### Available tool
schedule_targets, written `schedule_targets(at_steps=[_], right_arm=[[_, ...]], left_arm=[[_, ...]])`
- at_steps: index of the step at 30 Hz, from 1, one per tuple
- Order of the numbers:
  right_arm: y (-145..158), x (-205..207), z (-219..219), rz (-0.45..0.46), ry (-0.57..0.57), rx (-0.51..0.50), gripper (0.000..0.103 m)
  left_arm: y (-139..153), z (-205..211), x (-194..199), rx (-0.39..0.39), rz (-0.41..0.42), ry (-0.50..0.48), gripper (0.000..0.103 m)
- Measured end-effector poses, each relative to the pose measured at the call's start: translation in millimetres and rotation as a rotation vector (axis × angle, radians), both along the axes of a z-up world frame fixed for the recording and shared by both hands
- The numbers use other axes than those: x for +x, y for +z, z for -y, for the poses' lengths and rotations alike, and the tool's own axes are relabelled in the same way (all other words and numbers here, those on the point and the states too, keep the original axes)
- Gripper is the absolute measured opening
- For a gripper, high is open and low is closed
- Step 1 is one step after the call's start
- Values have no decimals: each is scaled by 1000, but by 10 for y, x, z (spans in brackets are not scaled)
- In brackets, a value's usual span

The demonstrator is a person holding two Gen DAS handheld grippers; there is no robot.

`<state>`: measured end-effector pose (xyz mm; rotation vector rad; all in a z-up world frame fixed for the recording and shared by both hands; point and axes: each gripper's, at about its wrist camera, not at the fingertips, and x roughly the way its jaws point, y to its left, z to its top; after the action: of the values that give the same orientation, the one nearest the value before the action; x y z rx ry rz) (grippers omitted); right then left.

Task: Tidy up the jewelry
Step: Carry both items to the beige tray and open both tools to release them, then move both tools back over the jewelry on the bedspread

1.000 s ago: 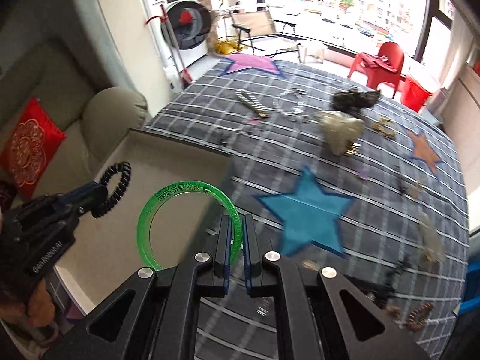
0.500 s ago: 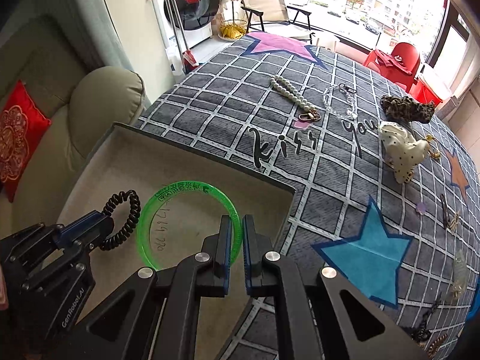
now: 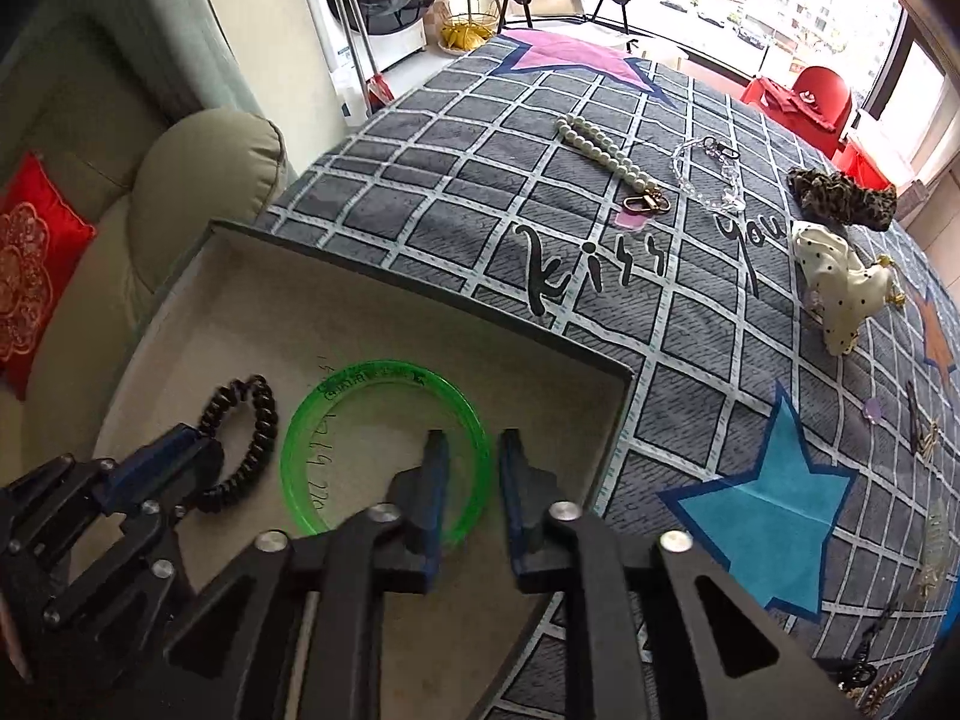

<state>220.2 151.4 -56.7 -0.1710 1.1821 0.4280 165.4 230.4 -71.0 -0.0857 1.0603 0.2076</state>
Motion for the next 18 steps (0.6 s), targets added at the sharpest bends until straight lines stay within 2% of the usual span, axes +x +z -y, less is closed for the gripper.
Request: schedule_targets(at_steps=[2,8,9,10,11,12,18], right_arm=[[114,-24,61,26,-15,24,42],[433,-165,416,87,-82,93,45],[462,-189,464,90,-91,101,45],[485,-214,521,91,-99,109,46],[505,-263,597,92,-108,118,46],[520,-297,649,93,-114,122,46],[537,-552,996,80,-157,151,46]], left_arm=[[18,5,-12,11,6,-1,13],[24,25,-22,32,-6,5,13],[22,33,-21,41,-9,7,20],[23,42,-17,59,-12,17,64],[31,44,-26,78,-8,30,89],[82,54,-62,110,28,51,103],[215,158,-106,139,54,24,103]])
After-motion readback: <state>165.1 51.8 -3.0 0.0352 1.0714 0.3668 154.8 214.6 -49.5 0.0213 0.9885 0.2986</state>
